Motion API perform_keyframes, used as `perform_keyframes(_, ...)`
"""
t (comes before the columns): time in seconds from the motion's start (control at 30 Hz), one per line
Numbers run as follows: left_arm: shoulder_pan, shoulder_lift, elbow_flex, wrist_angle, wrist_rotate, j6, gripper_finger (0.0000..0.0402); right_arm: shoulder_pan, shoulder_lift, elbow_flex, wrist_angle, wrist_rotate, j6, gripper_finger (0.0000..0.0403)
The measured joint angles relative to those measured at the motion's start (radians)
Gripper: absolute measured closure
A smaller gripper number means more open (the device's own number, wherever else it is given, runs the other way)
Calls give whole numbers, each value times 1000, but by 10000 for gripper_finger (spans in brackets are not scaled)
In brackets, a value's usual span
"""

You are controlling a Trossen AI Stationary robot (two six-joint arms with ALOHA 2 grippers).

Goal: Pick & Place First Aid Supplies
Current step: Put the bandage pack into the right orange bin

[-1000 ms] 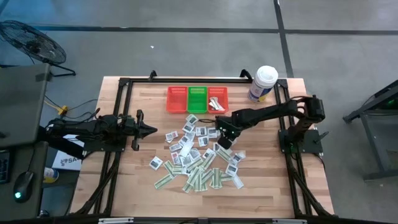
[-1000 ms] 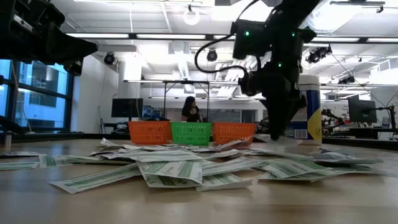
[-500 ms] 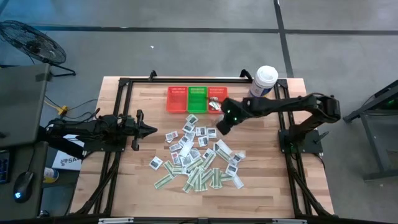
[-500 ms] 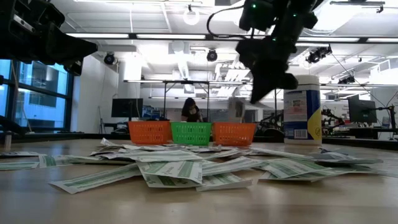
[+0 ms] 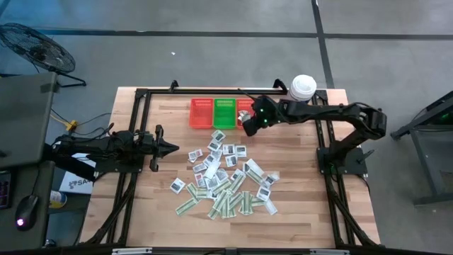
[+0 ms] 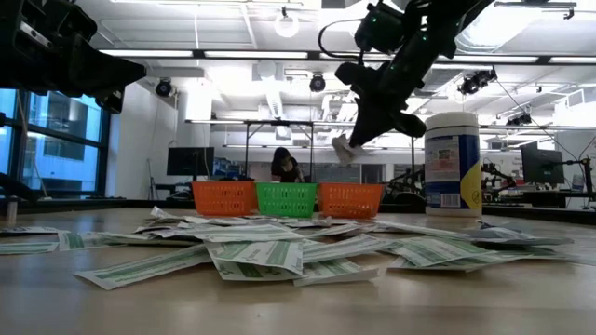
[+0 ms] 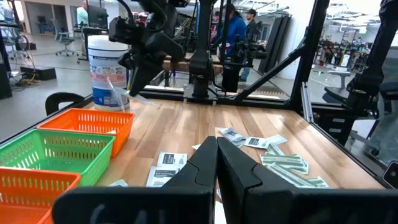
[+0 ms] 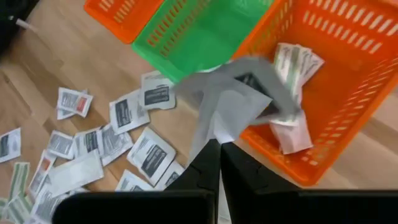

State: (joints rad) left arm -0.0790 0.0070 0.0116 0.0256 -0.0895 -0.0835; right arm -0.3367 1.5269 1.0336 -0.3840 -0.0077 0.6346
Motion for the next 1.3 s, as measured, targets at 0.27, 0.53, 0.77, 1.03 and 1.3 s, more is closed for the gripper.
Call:
perform_keyframes(0.27,0,0,0,0,0,0,400,47,0,0,0,-11,52,400)
perform_keyframes(0.53,0,0,0,0,0,0,400,52,0,0,0,-7,79,400)
perform_keyframes(0.77,0,0,0,0,0,0,400,135,15,1,-42,-55,69,401)
perform_keyframes(1.03,0,0,0,0,0,0,400,160,27,-2,-84,-94,64,401)
perform_keyframes(1.3,0,0,0,0,0,0,400,96,24,0,54,-30,55,400)
